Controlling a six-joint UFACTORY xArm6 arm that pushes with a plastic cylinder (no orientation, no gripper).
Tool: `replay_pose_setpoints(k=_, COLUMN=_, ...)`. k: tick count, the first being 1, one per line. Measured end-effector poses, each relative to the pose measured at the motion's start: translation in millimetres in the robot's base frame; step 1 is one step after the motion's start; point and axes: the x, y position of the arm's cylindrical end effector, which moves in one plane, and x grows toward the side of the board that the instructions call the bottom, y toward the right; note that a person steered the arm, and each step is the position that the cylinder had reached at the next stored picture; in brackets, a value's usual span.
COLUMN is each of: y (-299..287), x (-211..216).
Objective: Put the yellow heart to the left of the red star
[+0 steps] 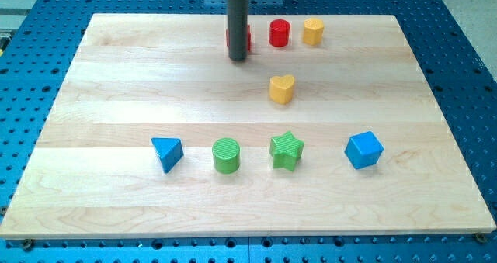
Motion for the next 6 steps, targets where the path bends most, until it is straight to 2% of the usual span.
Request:
replay_pose_setpoints(k=1, y=-14, x=0)
replay_pose_setpoints(k=4, y=64, x=-16)
replay_pose_setpoints(k=5, y=151, x=13)
replay_pose_setpoints(k=6, y=185, x=71)
